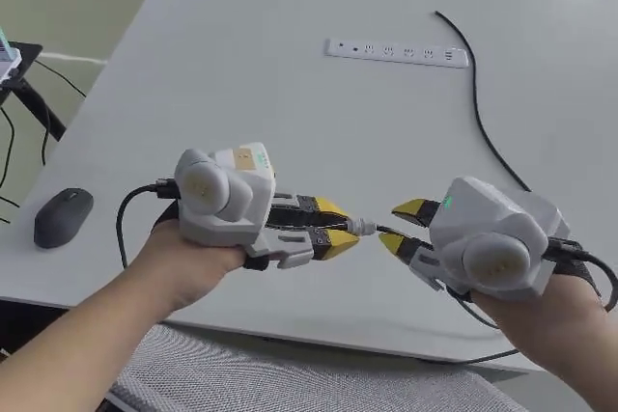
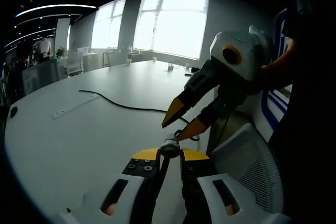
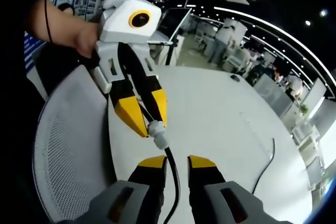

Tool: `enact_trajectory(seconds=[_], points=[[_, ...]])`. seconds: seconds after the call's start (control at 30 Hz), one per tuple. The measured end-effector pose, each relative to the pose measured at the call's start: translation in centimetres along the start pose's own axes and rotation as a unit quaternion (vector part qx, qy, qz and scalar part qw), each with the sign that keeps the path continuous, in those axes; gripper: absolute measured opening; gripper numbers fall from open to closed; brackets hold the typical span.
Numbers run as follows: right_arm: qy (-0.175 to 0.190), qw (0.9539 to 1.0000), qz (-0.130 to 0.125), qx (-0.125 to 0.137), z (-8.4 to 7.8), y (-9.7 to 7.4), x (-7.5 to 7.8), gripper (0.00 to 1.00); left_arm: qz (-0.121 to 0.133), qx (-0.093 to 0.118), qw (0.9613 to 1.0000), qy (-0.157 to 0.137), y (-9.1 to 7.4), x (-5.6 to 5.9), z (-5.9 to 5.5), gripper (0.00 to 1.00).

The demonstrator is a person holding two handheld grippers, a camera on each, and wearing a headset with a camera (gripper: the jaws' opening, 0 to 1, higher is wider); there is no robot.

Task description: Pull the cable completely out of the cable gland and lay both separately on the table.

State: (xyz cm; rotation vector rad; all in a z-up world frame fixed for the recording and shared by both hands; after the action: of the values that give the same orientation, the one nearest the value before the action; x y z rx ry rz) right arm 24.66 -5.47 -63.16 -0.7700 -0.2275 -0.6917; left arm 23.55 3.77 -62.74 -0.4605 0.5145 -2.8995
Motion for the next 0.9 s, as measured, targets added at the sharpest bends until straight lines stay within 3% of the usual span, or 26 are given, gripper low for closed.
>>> enact_trajectory(seconds=[0.17,0.33,0.9], points=[[-0.021,0.9997,0.007,0.01,0.17,0.24,-0.52,0.04,-0.001,0.001,1.0,-0.001,0.03,0.13,0.13,0.15],[-0.019,0.9997,0.011,0.008,0.05,0.32,-0.74,0.01,-0.001,0.0,1.0,-0.002,0.01,0.11,0.08,0.15],[0.034,0.9994,-0.002,-0.008,-0.6,0.44,-0.32,0.0,0.001,0.004,1.0,0.0,0.01,-0.33,-0.06,0.15]])
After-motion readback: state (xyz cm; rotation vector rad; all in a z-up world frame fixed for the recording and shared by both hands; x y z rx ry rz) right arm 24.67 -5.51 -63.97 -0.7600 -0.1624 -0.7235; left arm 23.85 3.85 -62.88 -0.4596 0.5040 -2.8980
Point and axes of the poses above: the centre of the closed fingertips' face, and the gripper's own axes: y roughly forward along the fingers, x roughly to its right, z roughly out of its top, the point moved 5 cm from there along -y, roughly backward along the fingers, and after that the axes turned 15 degrees about -z, right-handed, at the moved point
